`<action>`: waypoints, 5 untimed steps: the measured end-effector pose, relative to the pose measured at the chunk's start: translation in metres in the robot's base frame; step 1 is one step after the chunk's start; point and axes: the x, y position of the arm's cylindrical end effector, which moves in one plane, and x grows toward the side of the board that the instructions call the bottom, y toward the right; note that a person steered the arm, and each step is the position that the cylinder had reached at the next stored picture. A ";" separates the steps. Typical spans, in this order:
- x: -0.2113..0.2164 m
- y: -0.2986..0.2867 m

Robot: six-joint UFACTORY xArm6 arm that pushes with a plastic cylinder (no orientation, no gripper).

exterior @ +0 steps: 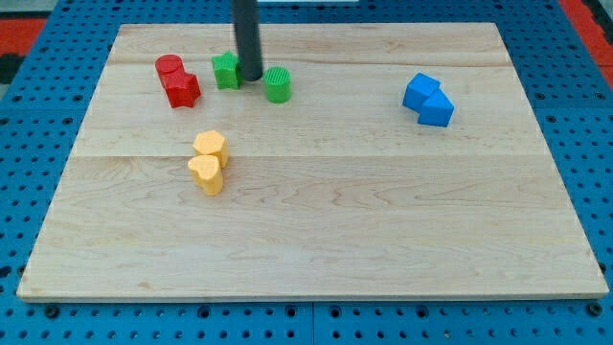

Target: Move the arm diagonal top right to the green star

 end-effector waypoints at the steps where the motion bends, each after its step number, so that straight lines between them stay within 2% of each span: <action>1: -0.029 -0.053; 2: -0.050 -0.082; 3: -0.051 -0.070; 5: -0.087 -0.071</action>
